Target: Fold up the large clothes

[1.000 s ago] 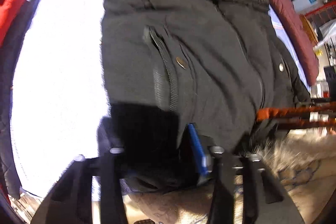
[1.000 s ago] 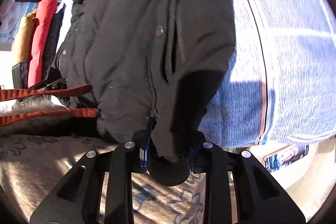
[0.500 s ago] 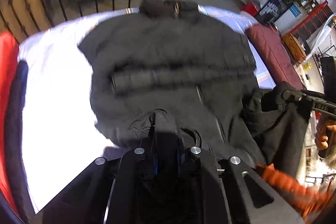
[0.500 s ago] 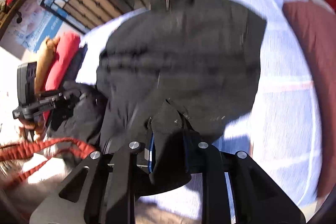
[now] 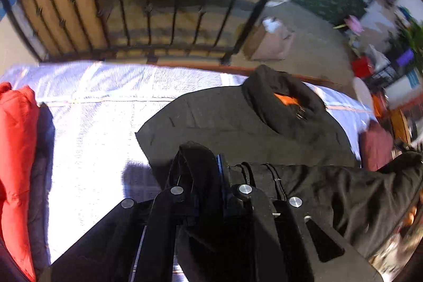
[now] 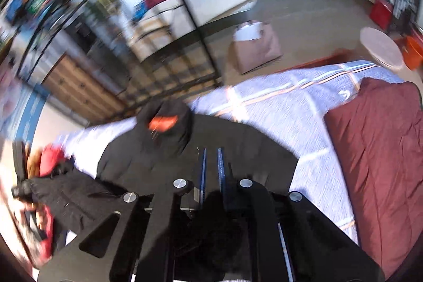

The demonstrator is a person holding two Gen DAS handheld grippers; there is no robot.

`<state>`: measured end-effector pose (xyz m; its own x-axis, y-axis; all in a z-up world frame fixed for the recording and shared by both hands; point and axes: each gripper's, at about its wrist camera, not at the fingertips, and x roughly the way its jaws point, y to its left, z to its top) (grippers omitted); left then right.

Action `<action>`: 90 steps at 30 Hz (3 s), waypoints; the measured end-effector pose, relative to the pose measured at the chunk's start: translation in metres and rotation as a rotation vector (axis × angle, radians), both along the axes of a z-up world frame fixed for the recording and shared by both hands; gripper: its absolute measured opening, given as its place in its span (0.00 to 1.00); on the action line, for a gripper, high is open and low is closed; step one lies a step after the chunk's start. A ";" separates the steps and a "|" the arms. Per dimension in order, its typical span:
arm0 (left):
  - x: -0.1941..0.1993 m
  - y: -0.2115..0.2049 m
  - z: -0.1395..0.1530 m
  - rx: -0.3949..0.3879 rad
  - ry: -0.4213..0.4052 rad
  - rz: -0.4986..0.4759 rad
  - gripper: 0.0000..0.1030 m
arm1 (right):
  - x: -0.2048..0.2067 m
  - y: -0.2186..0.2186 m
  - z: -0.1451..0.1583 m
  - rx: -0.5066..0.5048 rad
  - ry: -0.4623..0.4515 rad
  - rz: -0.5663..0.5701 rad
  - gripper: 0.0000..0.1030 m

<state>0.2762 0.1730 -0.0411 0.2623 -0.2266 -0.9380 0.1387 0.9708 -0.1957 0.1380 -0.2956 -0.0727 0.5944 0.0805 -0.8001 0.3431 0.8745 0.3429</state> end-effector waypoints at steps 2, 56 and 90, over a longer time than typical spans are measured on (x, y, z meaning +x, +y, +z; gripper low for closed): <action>0.020 -0.002 -0.018 -0.044 0.098 0.073 0.21 | 0.017 -0.018 -0.007 0.013 0.019 -0.067 0.09; 0.119 -0.054 -0.121 0.293 0.072 -0.056 0.86 | 0.098 0.033 -0.137 -0.324 0.347 0.114 0.74; 0.001 -0.075 -0.118 0.232 0.099 -0.093 0.96 | -0.018 0.140 -0.131 -0.248 0.252 0.319 0.96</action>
